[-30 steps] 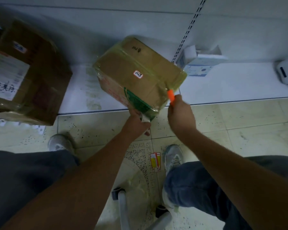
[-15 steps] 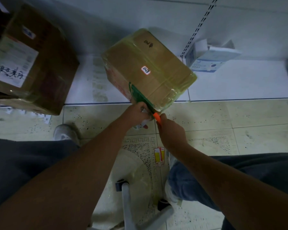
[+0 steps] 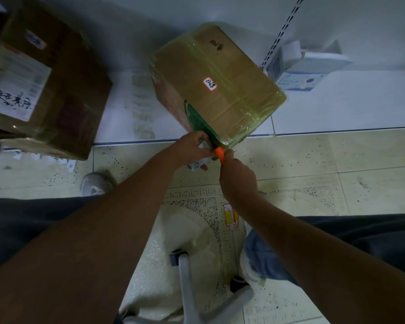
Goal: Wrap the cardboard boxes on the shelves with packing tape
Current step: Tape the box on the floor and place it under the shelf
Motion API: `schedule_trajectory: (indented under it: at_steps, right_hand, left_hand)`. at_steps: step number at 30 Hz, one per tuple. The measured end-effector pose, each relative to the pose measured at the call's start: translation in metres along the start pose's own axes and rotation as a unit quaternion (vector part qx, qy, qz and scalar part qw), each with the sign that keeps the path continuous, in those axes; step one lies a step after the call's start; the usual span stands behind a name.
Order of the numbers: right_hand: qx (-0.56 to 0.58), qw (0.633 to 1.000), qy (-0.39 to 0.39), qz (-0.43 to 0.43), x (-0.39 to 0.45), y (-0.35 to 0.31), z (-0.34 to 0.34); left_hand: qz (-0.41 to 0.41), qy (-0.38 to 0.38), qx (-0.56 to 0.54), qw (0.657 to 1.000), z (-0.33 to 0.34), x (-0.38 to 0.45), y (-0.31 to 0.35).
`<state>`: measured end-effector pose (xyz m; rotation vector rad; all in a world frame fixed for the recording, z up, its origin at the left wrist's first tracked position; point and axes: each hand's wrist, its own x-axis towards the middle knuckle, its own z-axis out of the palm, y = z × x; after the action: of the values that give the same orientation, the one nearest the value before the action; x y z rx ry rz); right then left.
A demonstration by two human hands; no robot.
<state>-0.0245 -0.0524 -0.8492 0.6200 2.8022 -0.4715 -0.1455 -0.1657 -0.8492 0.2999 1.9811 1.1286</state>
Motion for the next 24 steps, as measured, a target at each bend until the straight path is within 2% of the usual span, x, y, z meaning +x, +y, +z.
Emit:
schedule_trajectory:
  at_steps: [3, 5, 7, 10, 13, 15, 17, 19, 22, 23, 24]
  right_hand:
    - [-0.003, 1.000, 0.009, 0.030, -0.005, 0.005, 0.005]
    - [0.039, 0.995, 0.005, 0.095, -0.016, 0.018, 0.008]
    - [0.054, 0.986, 0.002, 0.160, -0.032, 0.041, 0.013]
    - [0.022, 0.990, 0.010, 0.141, -0.053, 0.066, 0.019]
    - [0.144, 0.975, 0.120, 0.118, -0.044, 0.054, 0.000]
    - [0.217, 0.945, 0.208, 0.133, -0.024, 0.043, -0.021]
    - [0.273, 0.914, 0.249, 0.169, 0.001, 0.040, -0.035]
    - [0.350, 0.879, 0.226, 0.233, 0.027, 0.044, -0.043]
    - [0.494, 0.801, 0.116, 0.318, 0.055, 0.057, -0.048]
    - [0.504, 0.798, 0.091, 0.319, 0.064, 0.063, -0.051]
    - [0.490, 0.809, 0.081, 0.314, 0.074, 0.068, -0.053]
  left_hand:
    - [-0.013, -0.015, 0.024, 0.999, -0.007, -0.001, 0.000]
    - [-0.035, -0.014, 0.065, 0.997, -0.021, -0.001, 0.001]
    - [-0.055, -0.004, 0.042, 0.998, -0.037, 0.002, 0.002]
    - [-0.035, 0.002, 0.001, 0.999, -0.043, 0.005, 0.012]
    - [-0.009, 0.020, -0.013, 1.000, -0.031, 0.003, 0.021]
    - [-0.008, 0.048, -0.043, 0.998, -0.028, -0.001, 0.021]
    - [-0.012, 0.083, -0.084, 0.993, -0.030, -0.004, 0.019]
    - [-0.016, 0.106, -0.128, 0.986, -0.033, -0.007, 0.018]
    - [-0.019, 0.115, -0.158, 0.981, -0.035, -0.008, 0.018]
    - [-0.020, 0.118, -0.161, 0.980, -0.035, -0.007, 0.019]
    - [-0.020, 0.123, -0.161, 0.979, -0.035, -0.007, 0.020]
